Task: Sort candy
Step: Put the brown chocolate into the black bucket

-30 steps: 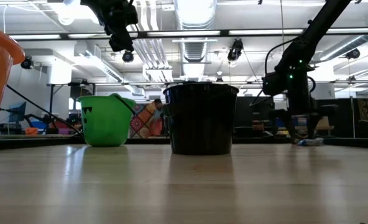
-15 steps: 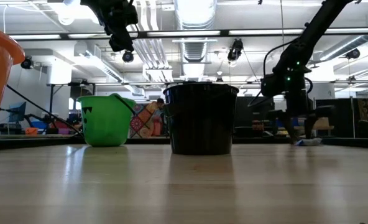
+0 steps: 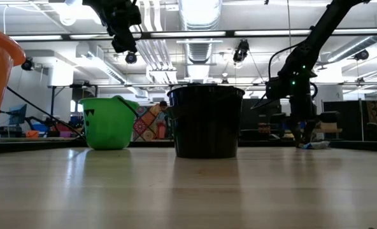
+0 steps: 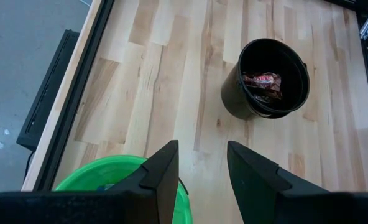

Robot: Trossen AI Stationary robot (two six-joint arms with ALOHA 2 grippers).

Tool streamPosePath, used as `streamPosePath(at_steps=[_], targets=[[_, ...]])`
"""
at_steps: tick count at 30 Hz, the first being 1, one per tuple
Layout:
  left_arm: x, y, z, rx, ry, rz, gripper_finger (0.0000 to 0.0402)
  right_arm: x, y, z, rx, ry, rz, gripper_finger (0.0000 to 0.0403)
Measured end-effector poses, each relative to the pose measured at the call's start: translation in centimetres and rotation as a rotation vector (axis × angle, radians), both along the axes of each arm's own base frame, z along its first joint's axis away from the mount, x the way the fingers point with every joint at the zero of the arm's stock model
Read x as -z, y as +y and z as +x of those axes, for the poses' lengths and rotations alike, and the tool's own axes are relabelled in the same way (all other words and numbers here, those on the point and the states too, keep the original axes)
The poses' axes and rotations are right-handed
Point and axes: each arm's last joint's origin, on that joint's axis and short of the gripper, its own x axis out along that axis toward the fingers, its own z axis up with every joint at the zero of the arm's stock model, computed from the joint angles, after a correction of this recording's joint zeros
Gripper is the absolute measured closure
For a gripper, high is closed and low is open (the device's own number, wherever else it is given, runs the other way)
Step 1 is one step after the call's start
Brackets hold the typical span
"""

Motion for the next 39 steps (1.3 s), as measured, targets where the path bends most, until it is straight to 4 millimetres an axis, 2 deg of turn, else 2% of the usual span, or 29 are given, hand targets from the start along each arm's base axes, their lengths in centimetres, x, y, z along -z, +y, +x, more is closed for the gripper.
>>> streamPosePath(at_steps=[3,9,16,29,33,39], targets=[[0.0,0.0,0.0,0.007,0.001,0.006,0.0283,-0.2,-0.1,0.1,-0.036,-0.007,0.0,0.0377],[0.0,0.0,0.0,0.016,0.002,0.014,0.0283,-0.8,0.0,0.3,-0.106,-0.027,-0.004,0.0382],[0.1,0.1,-0.1,-0.009,0.045,0.048,0.0283,-2.9,0.9,0.9,-0.189,-0.029,-0.083,0.0384],[0.2,0.0,-0.3,-0.029,0.09,0.049,0.0283,-9.2,4.6,1.9,-0.405,-0.063,-0.32,0.0385],[0.3,-0.2,-0.4,-0.032,0.103,0.02,0.0283,-10.4,5.9,2.2,-0.461,-0.082,-0.361,0.0385],[0.2,-0.4,-0.3,0.011,0.027,-0.041,0.0283,-11.4,8.2,3.4,-0.557,-0.118,-0.387,0.0385]])
